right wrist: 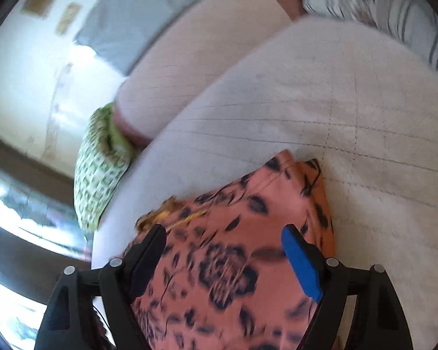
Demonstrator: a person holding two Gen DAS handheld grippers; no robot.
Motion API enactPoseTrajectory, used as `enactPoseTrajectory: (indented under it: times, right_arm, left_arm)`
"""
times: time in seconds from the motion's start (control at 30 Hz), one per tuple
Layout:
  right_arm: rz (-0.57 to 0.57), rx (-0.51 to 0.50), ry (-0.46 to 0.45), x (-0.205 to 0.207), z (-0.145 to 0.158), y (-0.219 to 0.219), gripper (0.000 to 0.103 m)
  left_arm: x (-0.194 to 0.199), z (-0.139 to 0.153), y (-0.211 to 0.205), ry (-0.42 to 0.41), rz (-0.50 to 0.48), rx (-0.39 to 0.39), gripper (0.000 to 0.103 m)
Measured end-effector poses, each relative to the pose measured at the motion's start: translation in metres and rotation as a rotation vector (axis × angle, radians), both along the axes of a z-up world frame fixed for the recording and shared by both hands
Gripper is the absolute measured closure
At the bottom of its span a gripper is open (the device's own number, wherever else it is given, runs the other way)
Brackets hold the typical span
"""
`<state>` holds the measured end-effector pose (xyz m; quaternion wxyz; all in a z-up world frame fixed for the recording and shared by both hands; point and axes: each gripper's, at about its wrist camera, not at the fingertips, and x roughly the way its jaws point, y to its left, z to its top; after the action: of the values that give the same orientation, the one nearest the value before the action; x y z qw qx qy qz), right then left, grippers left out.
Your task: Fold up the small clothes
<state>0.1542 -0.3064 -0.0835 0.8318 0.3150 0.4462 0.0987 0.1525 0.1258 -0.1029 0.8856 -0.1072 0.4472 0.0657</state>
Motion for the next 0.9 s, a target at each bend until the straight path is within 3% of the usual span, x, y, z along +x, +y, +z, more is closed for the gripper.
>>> enactPoseTrajectory:
  times: [0.1,0.23,0.3,0.37,0.4,0.5,0.57,0.6,0.7,0.8,0.9]
  right_arm:
    - [0.008,0.017,-0.019,-0.044,0.006,0.012,0.019]
    - [0.030,0.067,0.036,-0.081,-0.025,0.018,0.019]
    - [-0.044,0.022,0.138,-0.090,-0.049,0.009,0.019]
    - [-0.100,0.095,0.115,-0.105,-0.051,-0.004,0.020]
    - [-0.107,0.091,0.108,-0.109,-0.046,-0.005,0.019]
    - [-0.067,0.065,0.037,-0.118,-0.031,-0.002,0.019]
    - [-0.090,0.008,0.098,-0.114,-0.044,-0.007,0.018]
    - [-0.118,0.078,0.136,-0.115,-0.057,-0.017,0.020]
    - [-0.159,0.085,0.079,-0.125,-0.035,-0.020,0.019]
    - [-0.098,0.060,-0.022,-0.132,-0.005,-0.009,0.018]
    - [-0.040,0.079,-0.025,-0.126,-0.016,-0.004,0.017]
  left_arm:
    - [-0.039,0.012,-0.016,-0.057,-0.035,-0.003,0.033]
    - [-0.078,0.002,-0.040,-0.059,-0.086,-0.038,0.030]
    - [-0.084,-0.013,-0.051,-0.008,-0.099,-0.013,0.027]
    - [-0.084,-0.043,-0.053,0.106,-0.082,0.080,0.027]
    - [-0.087,-0.048,-0.051,0.112,-0.074,0.082,0.025]
    - [-0.097,-0.034,-0.046,0.076,-0.031,0.088,0.025]
    - [-0.101,-0.027,-0.044,0.040,-0.025,0.097,0.025]
    - [-0.099,-0.028,-0.042,0.052,-0.021,0.106,0.025]
    - [-0.100,-0.033,-0.031,0.102,0.014,0.085,0.025]
    - [-0.110,-0.016,-0.032,0.046,0.029,0.083,0.025]
    - [-0.115,0.005,-0.046,-0.026,-0.011,0.107,0.025]
